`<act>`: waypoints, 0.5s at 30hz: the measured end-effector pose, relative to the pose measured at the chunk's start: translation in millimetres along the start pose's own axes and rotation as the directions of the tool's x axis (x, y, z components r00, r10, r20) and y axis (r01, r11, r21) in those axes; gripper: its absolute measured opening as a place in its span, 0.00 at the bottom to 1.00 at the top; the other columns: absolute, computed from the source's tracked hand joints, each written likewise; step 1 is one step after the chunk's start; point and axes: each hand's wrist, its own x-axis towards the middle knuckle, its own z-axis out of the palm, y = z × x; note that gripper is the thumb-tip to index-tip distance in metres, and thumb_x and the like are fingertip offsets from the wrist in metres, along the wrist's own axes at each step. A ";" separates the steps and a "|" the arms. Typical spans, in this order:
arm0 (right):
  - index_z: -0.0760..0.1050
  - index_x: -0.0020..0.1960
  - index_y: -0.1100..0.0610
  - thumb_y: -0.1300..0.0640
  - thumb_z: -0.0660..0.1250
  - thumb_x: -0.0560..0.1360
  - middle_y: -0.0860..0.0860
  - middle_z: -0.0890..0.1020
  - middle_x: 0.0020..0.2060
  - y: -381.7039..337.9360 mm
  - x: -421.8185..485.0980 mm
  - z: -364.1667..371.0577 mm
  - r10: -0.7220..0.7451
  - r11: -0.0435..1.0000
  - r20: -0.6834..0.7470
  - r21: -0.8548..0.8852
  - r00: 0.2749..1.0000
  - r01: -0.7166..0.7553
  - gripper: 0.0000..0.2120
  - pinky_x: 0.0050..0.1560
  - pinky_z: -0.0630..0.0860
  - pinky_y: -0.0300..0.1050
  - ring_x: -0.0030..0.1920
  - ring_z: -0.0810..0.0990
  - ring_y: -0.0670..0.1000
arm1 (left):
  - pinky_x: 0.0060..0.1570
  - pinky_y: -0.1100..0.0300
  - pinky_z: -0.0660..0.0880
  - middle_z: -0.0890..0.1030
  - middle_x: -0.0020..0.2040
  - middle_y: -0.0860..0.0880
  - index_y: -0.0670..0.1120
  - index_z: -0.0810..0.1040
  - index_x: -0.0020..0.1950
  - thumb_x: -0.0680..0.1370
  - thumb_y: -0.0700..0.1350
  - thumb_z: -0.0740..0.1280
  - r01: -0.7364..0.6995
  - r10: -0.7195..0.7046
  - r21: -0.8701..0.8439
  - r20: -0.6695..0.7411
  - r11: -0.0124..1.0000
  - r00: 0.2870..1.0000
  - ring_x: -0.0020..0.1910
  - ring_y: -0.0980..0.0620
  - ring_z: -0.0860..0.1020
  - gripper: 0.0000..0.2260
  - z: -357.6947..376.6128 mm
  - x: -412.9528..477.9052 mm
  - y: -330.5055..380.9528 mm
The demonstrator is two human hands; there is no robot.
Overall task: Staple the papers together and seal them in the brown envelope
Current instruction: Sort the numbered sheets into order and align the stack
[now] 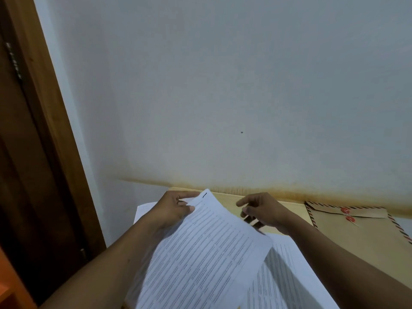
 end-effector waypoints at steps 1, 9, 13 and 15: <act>0.81 0.55 0.55 0.63 0.66 0.77 0.52 0.85 0.43 13.7 1.1 -0.7 0.017 0.993 -0.012 -0.113 1.000 -0.019 0.10 0.44 0.78 0.43 0.44 0.83 0.50 | 0.50 0.59 0.77 0.82 0.46 0.39 0.54 0.84 0.63 0.79 0.36 0.71 0.022 -0.022 0.025 0.018 0.999 1.000 0.44 0.48 0.81 0.17 0.0 -0.4 -8.0; 0.72 0.69 0.50 0.52 0.74 0.72 0.48 0.80 0.60 70.7 -12.9 10.6 0.066 0.825 -0.009 -0.561 0.998 -0.060 0.27 0.58 0.75 0.45 0.59 0.78 0.50 | 0.38 0.75 0.73 0.76 0.37 0.44 0.47 0.82 0.64 0.80 0.32 0.69 0.080 -0.087 0.061 0.123 0.995 0.989 0.32 0.61 0.78 0.16 26.8 -8.8 -31.8; 0.67 0.73 0.48 0.52 0.73 0.73 0.50 0.80 0.61 71.7 -10.8 13.0 0.056 0.810 -0.008 -0.584 0.998 -0.050 0.30 0.58 0.75 0.46 0.61 0.78 0.52 | 0.39 0.75 0.73 0.73 0.42 0.42 0.47 0.82 0.64 0.80 0.32 0.69 0.084 -0.093 0.064 0.161 0.994 0.983 0.43 0.50 0.75 0.16 43.4 -6.2 -38.5; 0.67 0.73 0.48 0.52 0.73 0.73 0.51 0.80 0.62 74.9 -10.8 13.0 0.049 0.810 -0.021 -0.585 0.999 -0.052 0.31 0.59 0.75 0.46 0.61 0.78 0.52 | 0.41 0.75 0.74 0.73 0.42 0.42 0.49 0.83 0.64 0.79 0.33 0.70 0.093 -0.106 0.085 0.175 0.992 0.979 0.43 0.50 0.75 0.16 50.5 -4.9 -43.2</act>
